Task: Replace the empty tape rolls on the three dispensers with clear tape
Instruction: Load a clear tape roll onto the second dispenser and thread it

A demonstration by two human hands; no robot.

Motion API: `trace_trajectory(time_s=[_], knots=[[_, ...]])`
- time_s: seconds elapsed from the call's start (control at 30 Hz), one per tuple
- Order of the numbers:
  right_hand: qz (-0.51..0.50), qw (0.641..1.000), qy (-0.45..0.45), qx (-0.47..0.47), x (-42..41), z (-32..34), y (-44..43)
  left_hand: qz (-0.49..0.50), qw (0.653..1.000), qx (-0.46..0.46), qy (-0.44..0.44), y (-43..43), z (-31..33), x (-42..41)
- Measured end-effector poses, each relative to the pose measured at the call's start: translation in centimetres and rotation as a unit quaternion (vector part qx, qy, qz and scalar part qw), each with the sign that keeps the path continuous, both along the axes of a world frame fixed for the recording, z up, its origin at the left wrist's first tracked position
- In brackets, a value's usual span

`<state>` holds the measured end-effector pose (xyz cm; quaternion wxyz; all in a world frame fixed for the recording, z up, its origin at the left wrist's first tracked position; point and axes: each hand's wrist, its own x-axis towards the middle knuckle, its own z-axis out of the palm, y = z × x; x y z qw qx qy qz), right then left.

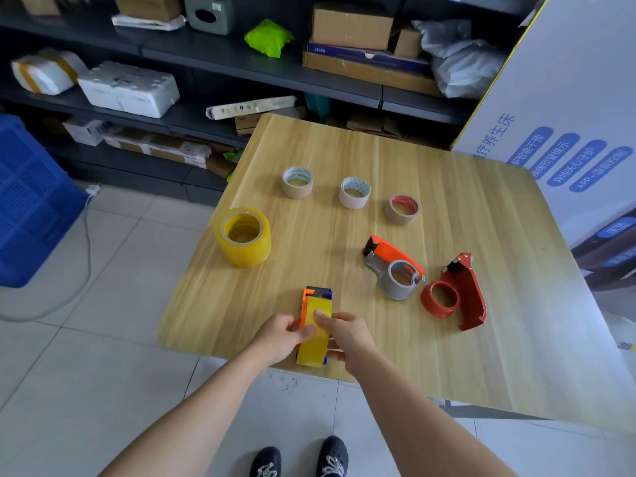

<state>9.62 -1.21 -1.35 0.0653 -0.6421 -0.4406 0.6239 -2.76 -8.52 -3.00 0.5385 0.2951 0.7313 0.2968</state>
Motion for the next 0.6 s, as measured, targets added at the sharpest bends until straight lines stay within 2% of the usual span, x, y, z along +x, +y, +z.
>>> trace_trajectory(time_s=[0.17, 0.33, 0.47, 0.6], knots=[[0.064, 0.994, -0.069, 0.060, -0.3, 0.9, -0.1, -0.024, 0.999, -0.014, 0.016, 0.1, 0.3, -0.2], [0.178, 0.959, -0.163, 0.147, -0.8, 2.9, 0.5, -0.062, 0.995, -0.021, 0.079, 0.7, 1.3, -1.2], [0.265, 0.914, -0.231, 0.204, -1.3, 4.3, 1.1, -0.098, 0.977, -0.014, 0.190, 1.7, 3.0, -2.9], [0.322, 0.867, -0.271, 0.267, -2.5, 5.6, 2.1, -0.113, 0.939, -0.019, 0.324, 3.0, 5.0, -4.8]])
